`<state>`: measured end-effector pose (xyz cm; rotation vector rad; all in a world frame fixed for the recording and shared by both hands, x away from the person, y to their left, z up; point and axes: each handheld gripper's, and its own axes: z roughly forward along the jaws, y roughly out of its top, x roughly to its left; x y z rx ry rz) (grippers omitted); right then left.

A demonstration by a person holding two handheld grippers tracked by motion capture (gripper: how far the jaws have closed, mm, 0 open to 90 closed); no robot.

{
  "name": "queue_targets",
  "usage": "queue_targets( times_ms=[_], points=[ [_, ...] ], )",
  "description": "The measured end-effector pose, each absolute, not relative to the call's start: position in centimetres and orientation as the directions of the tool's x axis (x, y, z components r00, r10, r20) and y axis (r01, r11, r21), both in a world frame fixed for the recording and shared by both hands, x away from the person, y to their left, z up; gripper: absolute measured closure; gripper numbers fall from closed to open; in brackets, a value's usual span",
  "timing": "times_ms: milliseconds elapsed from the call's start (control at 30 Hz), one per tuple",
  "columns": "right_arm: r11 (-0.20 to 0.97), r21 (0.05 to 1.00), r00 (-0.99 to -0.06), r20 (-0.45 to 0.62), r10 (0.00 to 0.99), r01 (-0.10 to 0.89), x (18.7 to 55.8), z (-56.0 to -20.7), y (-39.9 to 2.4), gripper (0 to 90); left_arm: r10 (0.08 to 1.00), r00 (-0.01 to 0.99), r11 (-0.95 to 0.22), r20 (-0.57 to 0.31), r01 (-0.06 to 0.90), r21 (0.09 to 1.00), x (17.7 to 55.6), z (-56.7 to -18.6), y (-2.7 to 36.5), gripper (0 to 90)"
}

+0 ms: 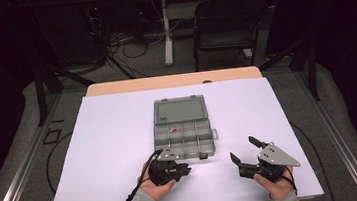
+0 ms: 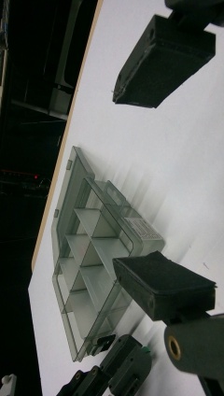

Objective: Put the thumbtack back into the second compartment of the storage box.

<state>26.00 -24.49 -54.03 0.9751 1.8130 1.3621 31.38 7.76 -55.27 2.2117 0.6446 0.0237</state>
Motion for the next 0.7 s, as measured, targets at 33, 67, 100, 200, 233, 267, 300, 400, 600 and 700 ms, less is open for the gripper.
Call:
queue_targets(
  times_ms=[33,67,100,200,233,267,300,400,600,700],
  points=[
    [0.18,0.968,-0.504,-0.07,0.861,0.173,26.0,-54.0,-24.5,16.6,0.458,0.868,-0.535,-0.192,0.442,0.72,31.4,-55.1,7.8,77.3],
    [0.18,0.968,-0.504,-0.07,0.861,0.173,26.0,-54.0,-24.5,16.6,0.461,0.866,-0.528,-0.194,0.444,0.724,31.4,-54.9,7.9,77.3],
    [0.18,0.968,-0.504,-0.07,0.861,0.173,26.0,-54.0,-24.5,16.6,0.463,0.865,-0.525,-0.195,0.444,0.726,31.4,-54.8,7.9,77.3],
    [0.18,0.968,-0.504,-0.07,0.861,0.173,26.0,-54.0,-24.5,16.6,0.466,0.861,-0.515,-0.201,0.449,0.73,31.3,-54.2,8.1,77.3],
    [0.18,0.969,-0.504,-0.07,0.861,0.172,26.0,-54.0,-24.5,16.6,0.466,0.863,-0.516,-0.198,0.446,0.732,31.3,-54.0,8.2,77.3],
    [0.18,0.968,-0.504,-0.069,0.861,0.174,26.0,-54.0,-24.5,16.6,0.465,0.863,-0.516,-0.195,0.443,0.733,31.3,-53.8,8.2,77.3],
    [0.179,0.968,-0.504,-0.069,0.861,0.174,26.0,-54.0,-24.5,16.6,0.465,0.863,-0.511,-0.197,0.443,0.737,31.3,-53.6,8.2,77.3],
    [0.178,0.968,-0.504,-0.067,0.861,0.176,26.0,-54.0,-24.5,16.6,0.467,0.863,-0.508,-0.193,0.44,0.74,31.3,-52.9,8.3,77.3],
    [0.175,0.968,-0.505,-0.063,0.861,0.178,26.0,-54.0,-24.6,16.6,0.481,0.855,-0.491,-0.194,0.446,0.748,32.0,-51.7,8.7,77.3],
    [0.18,0.968,-0.507,-0.068,0.859,0.174,26.0,-54.0,-24.6,16.6,0.482,0.854,-0.487,-0.195,0.446,0.751,32.3,-51.3,8.9,77.3]
  ],
)
